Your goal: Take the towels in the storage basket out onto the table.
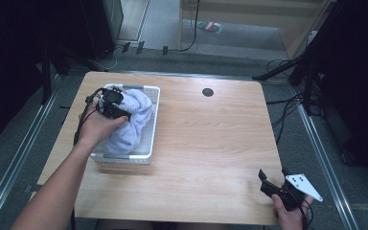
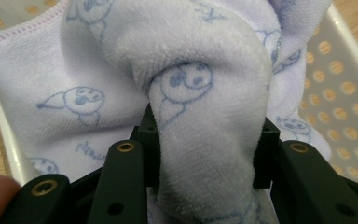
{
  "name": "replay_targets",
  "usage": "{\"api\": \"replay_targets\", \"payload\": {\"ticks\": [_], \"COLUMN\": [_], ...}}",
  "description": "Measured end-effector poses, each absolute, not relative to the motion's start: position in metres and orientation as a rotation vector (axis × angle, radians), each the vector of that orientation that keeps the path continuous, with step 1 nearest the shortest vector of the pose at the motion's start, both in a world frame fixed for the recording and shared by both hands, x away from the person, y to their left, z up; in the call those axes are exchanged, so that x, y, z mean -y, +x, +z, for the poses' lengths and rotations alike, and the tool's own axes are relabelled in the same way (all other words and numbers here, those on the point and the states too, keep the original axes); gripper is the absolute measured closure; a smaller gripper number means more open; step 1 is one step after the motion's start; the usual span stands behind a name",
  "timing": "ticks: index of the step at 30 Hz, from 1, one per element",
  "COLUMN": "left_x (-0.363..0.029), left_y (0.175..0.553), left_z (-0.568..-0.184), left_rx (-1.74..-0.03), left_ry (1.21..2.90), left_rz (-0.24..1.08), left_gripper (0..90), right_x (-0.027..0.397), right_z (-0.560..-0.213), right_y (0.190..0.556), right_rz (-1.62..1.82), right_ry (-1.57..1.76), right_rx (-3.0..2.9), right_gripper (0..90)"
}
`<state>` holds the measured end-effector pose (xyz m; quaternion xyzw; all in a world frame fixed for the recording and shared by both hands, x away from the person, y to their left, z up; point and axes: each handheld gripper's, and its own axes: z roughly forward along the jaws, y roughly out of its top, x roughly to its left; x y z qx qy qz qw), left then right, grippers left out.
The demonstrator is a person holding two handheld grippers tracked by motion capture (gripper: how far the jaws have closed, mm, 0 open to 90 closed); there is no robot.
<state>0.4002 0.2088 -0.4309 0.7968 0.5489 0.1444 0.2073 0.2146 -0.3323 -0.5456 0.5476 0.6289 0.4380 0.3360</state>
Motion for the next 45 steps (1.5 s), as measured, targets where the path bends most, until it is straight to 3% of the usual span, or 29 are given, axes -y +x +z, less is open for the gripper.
{"api": "replay_targets", "payload": {"ticks": [26, 45], "left_x": [-0.198, -0.157], "left_y": [0.387, 0.384], "left_z": [-0.353, -0.333], "left_rx": [-1.438, -1.343], "left_ry": [2.136, 2.158], "left_rz": [0.479, 0.469], "left_gripper": [59.3, 58.9], "right_x": [0.332, 0.332], "right_z": [-0.546, -0.546], "right_y": [0.215, 0.215], "right_rz": [1.14, 1.142], "right_ry": [1.432, 1.428], "right_rx": [-1.64, -1.64], "right_gripper": [13.3, 13.3]}}
